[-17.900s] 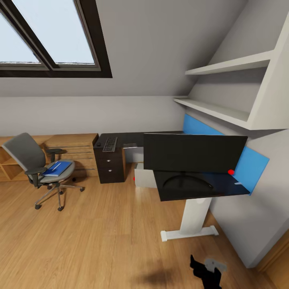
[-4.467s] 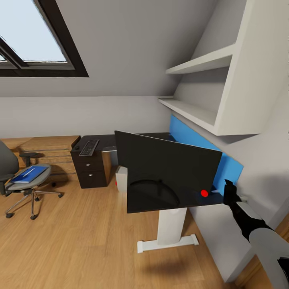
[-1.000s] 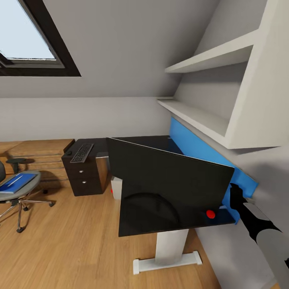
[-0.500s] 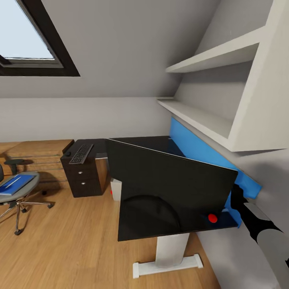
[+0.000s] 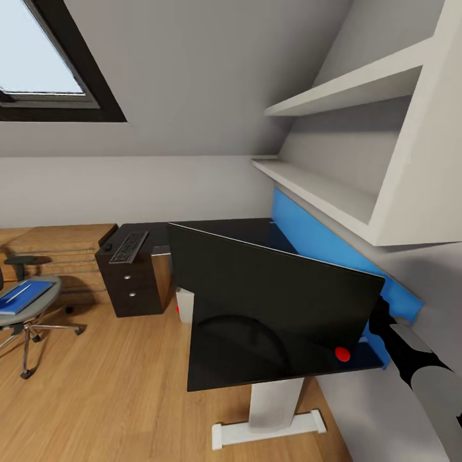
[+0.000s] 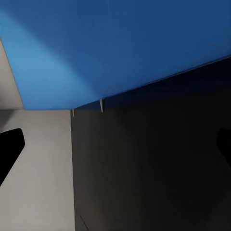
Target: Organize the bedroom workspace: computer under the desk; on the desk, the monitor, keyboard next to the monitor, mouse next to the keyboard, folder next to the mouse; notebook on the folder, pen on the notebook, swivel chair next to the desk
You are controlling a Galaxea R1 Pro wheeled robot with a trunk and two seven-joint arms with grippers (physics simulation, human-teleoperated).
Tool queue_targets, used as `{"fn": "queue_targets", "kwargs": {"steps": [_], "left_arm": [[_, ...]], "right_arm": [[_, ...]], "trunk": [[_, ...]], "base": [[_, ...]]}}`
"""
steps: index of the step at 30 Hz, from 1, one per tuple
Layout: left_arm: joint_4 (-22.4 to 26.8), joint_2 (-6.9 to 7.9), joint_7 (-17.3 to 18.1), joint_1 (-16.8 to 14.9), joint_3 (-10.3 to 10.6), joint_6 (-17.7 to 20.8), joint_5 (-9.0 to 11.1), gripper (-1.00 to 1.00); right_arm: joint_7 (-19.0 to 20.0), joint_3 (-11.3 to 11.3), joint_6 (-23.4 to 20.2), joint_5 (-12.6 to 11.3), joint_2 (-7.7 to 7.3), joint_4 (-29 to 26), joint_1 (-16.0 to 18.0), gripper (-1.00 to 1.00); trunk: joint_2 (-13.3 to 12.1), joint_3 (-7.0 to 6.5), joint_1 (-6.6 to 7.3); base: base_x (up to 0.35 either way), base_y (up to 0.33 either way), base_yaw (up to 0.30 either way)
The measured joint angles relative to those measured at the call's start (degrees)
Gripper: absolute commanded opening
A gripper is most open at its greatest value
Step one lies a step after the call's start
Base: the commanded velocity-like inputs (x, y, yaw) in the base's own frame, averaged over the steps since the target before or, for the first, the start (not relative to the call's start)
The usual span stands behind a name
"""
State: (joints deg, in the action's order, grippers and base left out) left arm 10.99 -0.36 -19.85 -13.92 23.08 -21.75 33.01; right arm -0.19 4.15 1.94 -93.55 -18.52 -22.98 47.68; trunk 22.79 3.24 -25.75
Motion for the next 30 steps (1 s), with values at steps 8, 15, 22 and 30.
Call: {"fn": "queue_targets", "kwargs": {"steps": [8,15,22,30], "left_arm": [[0.0,-0.02,0.0,0.0,0.0,0.0,0.0,1.0],[-0.1,-0.33,0.0,0.0,0.0,0.0,0.0,1.0],[-0.1,-0.35,0.0,0.0,0.0,0.0,0.0,1.0],[-0.1,-0.35,0.0,0.0,0.0,0.0,0.0,1.0]], "right_arm": [[0.1,-0.3,-3.1,0.1,-0.12,0.0,0.0,1.0],[0.2,-0.6,-3.1,0.7,-0.2,-0.1,0.0,1.0],[0.1,-0.6,-3.0,5.3,0.0,-0.1,0.0,1.0],[0.1,-0.6,-3.0,6.2,0.05,0.0,0.0,1.0]], "trunk": [[0.0,0.0,0.0],[0.0,0.0,0.0],[0.0,0.0,0.0],[0.0,0.0,-0.03]], "base": [[0.001,0.0,0.0],[0.0,0.0,0.0],[0.0,0.0,0.0],[-0.144,0.0,0.0]]}}
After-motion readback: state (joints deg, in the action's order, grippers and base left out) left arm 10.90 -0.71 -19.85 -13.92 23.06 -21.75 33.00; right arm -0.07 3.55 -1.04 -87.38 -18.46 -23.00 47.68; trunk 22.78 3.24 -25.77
